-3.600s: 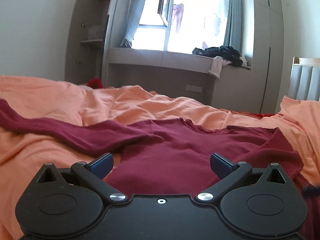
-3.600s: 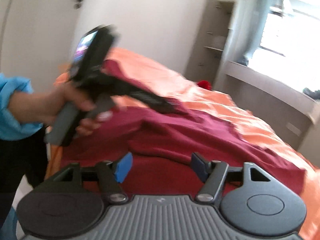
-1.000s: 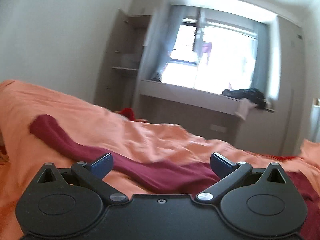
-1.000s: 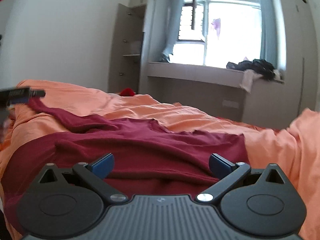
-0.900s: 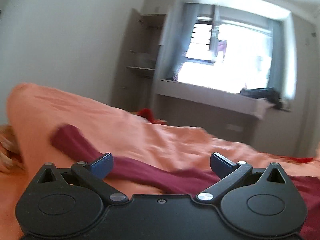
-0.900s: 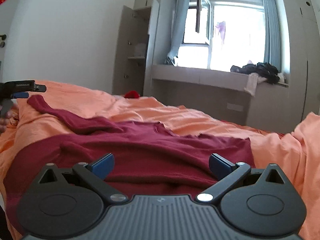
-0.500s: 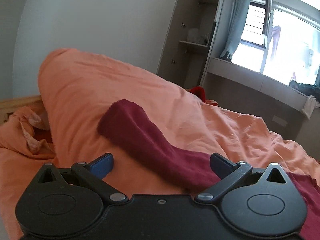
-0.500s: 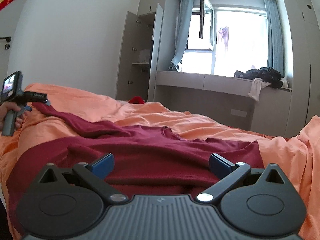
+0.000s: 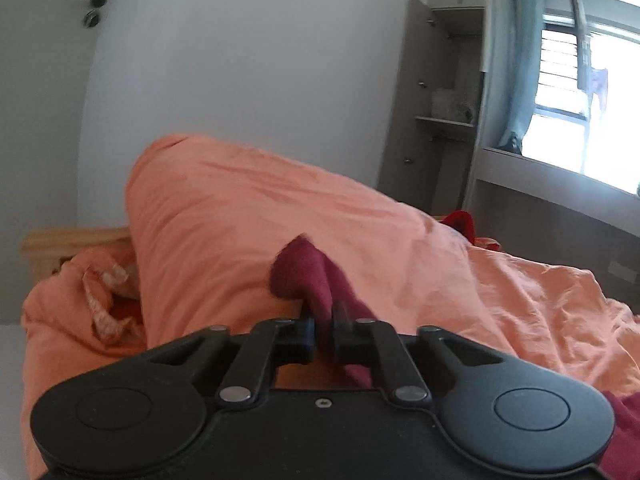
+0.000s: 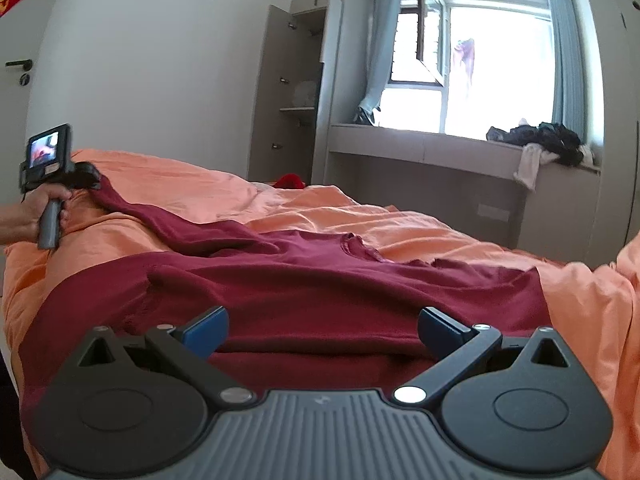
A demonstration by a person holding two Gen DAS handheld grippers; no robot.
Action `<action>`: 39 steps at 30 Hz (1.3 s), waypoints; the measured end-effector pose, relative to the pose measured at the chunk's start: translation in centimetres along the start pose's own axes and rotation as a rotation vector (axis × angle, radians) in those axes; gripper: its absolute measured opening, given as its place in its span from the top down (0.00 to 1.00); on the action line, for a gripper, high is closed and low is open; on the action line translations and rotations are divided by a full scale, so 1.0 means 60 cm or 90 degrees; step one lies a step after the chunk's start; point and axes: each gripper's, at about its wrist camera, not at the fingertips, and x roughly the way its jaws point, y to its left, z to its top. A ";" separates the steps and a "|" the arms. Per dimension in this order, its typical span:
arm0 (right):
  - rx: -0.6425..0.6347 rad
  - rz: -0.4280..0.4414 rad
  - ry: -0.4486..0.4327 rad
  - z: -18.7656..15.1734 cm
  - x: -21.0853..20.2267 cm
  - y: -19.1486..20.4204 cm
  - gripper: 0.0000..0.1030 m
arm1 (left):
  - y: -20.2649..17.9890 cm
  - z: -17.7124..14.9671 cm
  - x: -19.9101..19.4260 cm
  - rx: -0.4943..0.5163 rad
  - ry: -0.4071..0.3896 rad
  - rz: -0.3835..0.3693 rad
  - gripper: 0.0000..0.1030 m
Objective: Fold small clothes
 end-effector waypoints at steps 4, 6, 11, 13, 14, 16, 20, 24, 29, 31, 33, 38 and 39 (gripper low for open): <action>-0.018 -0.003 -0.005 0.001 -0.004 0.007 0.00 | -0.032 0.020 -0.021 0.058 -0.070 -0.029 0.94; -0.014 -0.003 -0.009 0.002 -0.007 0.007 0.00 | -0.052 0.035 -0.044 0.067 -0.107 -0.064 0.94; -0.011 -0.014 -0.027 0.005 -0.018 0.004 0.00 | -0.126 0.064 -0.115 0.124 -0.181 -0.180 0.94; -0.007 -0.020 -0.035 0.007 -0.023 0.001 0.00 | -0.161 0.066 -0.148 0.155 -0.204 -0.227 0.94; -0.005 -0.025 -0.039 0.008 -0.025 0.000 0.00 | -0.177 0.064 -0.164 0.164 -0.213 -0.249 0.94; -0.001 -0.033 -0.043 0.010 -0.028 -0.004 0.00 | -0.208 0.057 -0.199 0.183 -0.228 -0.295 0.94; 0.010 -0.038 -0.042 0.011 -0.031 -0.014 0.00 | -0.265 0.029 -0.271 0.206 -0.242 -0.376 0.93; 0.019 -0.044 -0.037 0.012 -0.032 -0.021 0.00 | -0.322 -0.021 -0.342 0.228 -0.239 -0.462 0.93; 0.020 -0.081 -0.039 0.016 -0.035 -0.037 0.00 | -0.378 -0.083 -0.401 0.247 -0.190 -0.547 0.93; 0.015 -0.108 -0.034 0.019 -0.035 -0.045 0.00 | -0.392 -0.107 -0.414 0.251 -0.161 -0.572 0.93; 0.025 -0.128 -0.029 0.020 -0.037 -0.055 0.00 | -0.399 -0.134 -0.426 0.266 -0.136 -0.597 0.93; 0.058 -0.155 -0.015 0.020 -0.039 -0.079 0.00 | -0.399 -0.205 -0.444 0.319 -0.075 -0.640 0.93; 0.062 -0.157 -0.013 0.019 -0.039 -0.083 0.00 | -0.389 -0.217 -0.449 0.330 -0.069 -0.647 0.93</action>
